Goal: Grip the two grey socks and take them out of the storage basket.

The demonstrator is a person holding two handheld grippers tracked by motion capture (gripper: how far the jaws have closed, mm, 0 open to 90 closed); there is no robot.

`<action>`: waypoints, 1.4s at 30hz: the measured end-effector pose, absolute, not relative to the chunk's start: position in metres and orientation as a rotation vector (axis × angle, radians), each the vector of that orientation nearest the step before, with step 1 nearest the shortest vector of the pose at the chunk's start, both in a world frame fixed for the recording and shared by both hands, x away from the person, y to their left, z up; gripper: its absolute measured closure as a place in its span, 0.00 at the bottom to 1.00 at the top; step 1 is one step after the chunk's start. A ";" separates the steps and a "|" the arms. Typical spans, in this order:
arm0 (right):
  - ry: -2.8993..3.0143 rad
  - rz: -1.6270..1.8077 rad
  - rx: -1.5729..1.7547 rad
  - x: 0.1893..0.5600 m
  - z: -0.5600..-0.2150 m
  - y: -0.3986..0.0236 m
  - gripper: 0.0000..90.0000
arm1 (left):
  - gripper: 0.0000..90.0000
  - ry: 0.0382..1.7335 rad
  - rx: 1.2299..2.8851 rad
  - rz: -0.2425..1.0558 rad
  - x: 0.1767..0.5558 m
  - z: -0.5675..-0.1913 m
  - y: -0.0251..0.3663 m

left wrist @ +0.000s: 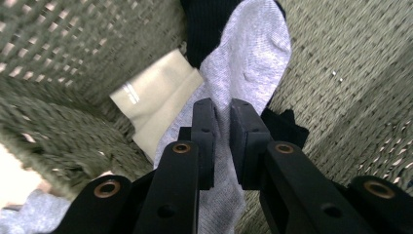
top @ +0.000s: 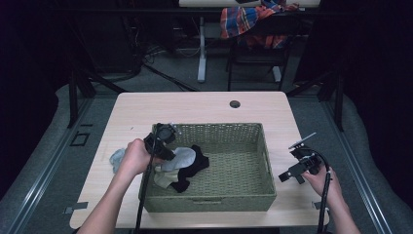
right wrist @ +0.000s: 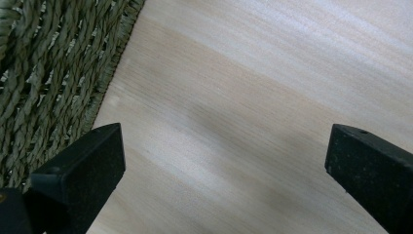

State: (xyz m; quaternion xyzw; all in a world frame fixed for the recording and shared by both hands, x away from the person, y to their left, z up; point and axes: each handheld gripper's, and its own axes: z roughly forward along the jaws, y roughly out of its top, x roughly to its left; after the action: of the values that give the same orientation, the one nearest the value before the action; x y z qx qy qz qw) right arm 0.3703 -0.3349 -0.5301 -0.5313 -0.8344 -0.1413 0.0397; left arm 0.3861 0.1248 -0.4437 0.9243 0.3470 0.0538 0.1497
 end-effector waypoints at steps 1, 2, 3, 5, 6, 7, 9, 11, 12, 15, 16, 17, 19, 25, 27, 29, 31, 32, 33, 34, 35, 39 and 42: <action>-2.544 -0.453 -1.643 0.370 -0.531 -0.335 0.01 | 0.91 0.998 2.653 0.155 0.387 -0.442 0.125; -2.544 -0.453 -1.643 0.370 -0.531 -0.335 0.01 | 0.91 0.999 2.647 0.156 0.387 -0.440 0.125; -2.548 -0.446 -1.640 0.370 -0.530 -0.335 0.01 | 0.91 0.998 2.646 0.160 0.388 -0.439 0.125; -2.563 -0.419 -1.631 0.370 -0.529 -0.337 0.01 | 0.91 0.987 2.647 0.166 0.389 -0.435 0.124; -2.563 -0.419 -1.631 0.370 -0.529 -0.337 0.01 | 0.91 0.987 2.647 0.166 0.389 -0.435 0.124; -2.558 -0.426 -1.637 0.369 -0.530 -0.337 0.01 | 0.91 0.983 2.641 0.171 0.389 -0.433 0.123; -2.552 -0.438 -1.646 0.369 -0.530 -0.337 0.01 | 0.91 0.976 2.641 0.173 0.391 -0.427 0.121; -2.538 -0.471 -1.686 0.367 -0.532 -0.335 0.01 | 0.91 0.967 2.634 0.173 0.392 -0.422 0.120; -2.536 -0.470 -1.683 0.368 -0.532 -0.335 0.01 | 0.91 0.965 2.634 0.179 0.393 -0.421 0.119; -2.556 -0.423 -1.638 0.369 -0.530 -0.337 0.01 | 0.91 0.962 2.627 0.184 0.396 -0.413 0.119; -2.537 -0.470 -1.677 0.368 -0.532 -0.335 0.01 | 0.91 0.961 2.627 0.187 0.398 -0.410 0.120; -2.531 -0.477 -1.668 0.368 -0.532 -0.336 0.01 | 0.91 0.962 2.623 0.196 0.399 -0.407 0.121; -2.549 -0.440 -1.638 0.369 -0.530 -0.337 0.01 | 0.91 0.967 2.616 0.204 0.401 -0.400 0.123; -2.548 -0.440 -1.637 0.369 -0.530 -0.337 0.01 | 0.91 0.981 2.601 0.249 0.403 -0.380 0.130; -2.537 -0.461 -1.654 0.368 -0.531 -0.336 0.01 | 0.91 0.989 2.594 0.262 0.403 -0.374 0.134; -2.540 -0.450 -1.646 0.369 -0.531 -0.337 0.01 | 0.91 1.005 2.581 0.283 0.402 -0.368 0.141; -2.536 -0.451 -1.650 0.368 -0.531 -0.337 0.01 | 0.91 1.010 2.577 0.284 0.402 -0.366 0.144; -2.536 -0.451 -1.650 0.368 -0.531 -0.337 0.01 | 0.91 1.016 2.576 0.293 0.402 -0.363 0.147; -2.538 -0.448 -1.648 0.369 -0.531 -0.337 0.01 | 0.91 1.025 2.574 0.305 0.401 -0.361 0.151; -2.539 -0.449 -1.652 0.368 -0.531 -0.337 0.01 | 0.91 1.028 2.575 0.303 0.401 -0.360 0.154; -2.540 -0.448 -1.649 0.369 -0.531 -0.337 0.01 | 0.91 1.052 2.559 0.318 0.399 -0.359 0.161; -2.525 -0.481 -1.685 0.367 -0.533 -0.335 0.01 | 0.91 1.085 2.538 0.329 0.397 -0.356 0.174; -2.526 -0.482 -1.684 0.367 -0.533 -0.335 0.01 | 0.91 1.114 2.518 0.336 0.395 -0.353 0.187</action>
State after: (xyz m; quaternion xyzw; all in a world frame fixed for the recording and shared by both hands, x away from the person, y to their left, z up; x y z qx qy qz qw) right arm 0.3672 -0.3351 -0.5326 -0.5475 -0.8213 -0.1567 0.0340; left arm 0.3950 0.1871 -0.3528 0.8925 0.3948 0.1190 0.1828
